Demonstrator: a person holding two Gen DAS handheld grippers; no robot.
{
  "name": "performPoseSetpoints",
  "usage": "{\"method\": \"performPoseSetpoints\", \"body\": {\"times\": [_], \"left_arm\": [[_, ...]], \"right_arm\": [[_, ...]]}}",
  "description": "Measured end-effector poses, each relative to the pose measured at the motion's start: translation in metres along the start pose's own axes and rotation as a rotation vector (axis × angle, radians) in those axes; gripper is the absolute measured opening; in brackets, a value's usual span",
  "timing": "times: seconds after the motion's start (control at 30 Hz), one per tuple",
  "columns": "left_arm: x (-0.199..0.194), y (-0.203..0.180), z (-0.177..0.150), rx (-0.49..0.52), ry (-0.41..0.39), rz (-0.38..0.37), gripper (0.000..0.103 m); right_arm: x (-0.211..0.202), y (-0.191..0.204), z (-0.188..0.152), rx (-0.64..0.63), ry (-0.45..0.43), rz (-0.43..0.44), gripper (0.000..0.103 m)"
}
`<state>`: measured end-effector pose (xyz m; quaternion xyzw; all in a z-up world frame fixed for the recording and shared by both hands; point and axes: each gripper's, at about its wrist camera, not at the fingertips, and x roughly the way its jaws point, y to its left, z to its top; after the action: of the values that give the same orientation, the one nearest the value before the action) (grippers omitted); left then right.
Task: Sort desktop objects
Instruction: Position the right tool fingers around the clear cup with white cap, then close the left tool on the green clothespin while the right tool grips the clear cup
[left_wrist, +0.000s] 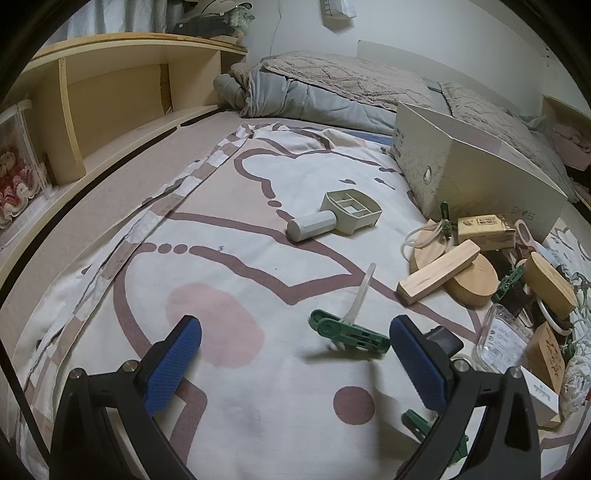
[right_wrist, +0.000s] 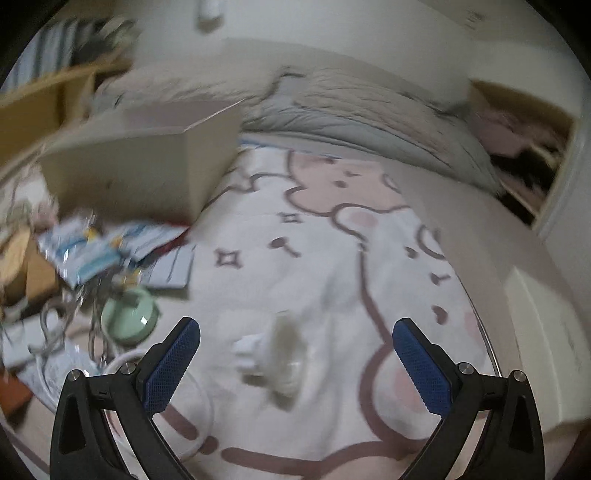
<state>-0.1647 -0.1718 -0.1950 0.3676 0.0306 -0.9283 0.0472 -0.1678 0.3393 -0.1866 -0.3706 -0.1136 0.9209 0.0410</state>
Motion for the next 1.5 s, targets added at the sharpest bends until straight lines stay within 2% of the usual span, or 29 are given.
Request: {"method": "performPoseSetpoints", "body": {"times": [0.07,0.2,0.37,0.53,0.63,0.7,0.77,1.13,1.27,1.5], "left_arm": [[0.0,0.0,0.0,-0.004,0.001,-0.002,0.103],[0.002,0.0,-0.001,-0.007,0.009,-0.006,0.103],[0.002,-0.001,-0.001,0.004,0.012,-0.003,0.103],[0.004,-0.003,-0.002,0.017,0.021,0.003,0.103],[0.005,-0.004,-0.002,0.024,0.022,0.005,0.103],[0.004,-0.005,-0.002,0.027,0.02,0.001,0.103],[0.004,-0.006,-0.002,0.032,0.017,-0.006,0.102],[0.005,-0.024,-0.004,0.126,0.023,-0.002,0.098],[0.007,-0.028,-0.004,0.151,0.038,-0.022,0.092],[0.013,-0.016,0.002,0.098,0.092,-0.09,0.073]], "right_arm": [[0.009,0.006,-0.002,-0.031,0.032,-0.025,0.103],[0.015,0.003,-0.007,-0.008,0.062,-0.032,0.101],[0.022,-0.001,-0.011,0.015,0.097,0.005,0.078],[0.025,0.01,-0.016,-0.028,0.113,0.015,0.069],[0.027,0.013,-0.016,-0.042,0.113,0.015,0.061],[0.026,0.013,-0.017,-0.039,0.114,0.014,0.052],[0.026,0.012,-0.019,-0.031,0.109,0.023,0.049],[0.029,0.007,-0.023,0.008,0.105,0.086,0.046],[0.03,0.006,-0.024,0.019,0.104,0.095,0.046],[0.031,0.009,-0.024,0.002,0.107,0.077,0.046]]}}
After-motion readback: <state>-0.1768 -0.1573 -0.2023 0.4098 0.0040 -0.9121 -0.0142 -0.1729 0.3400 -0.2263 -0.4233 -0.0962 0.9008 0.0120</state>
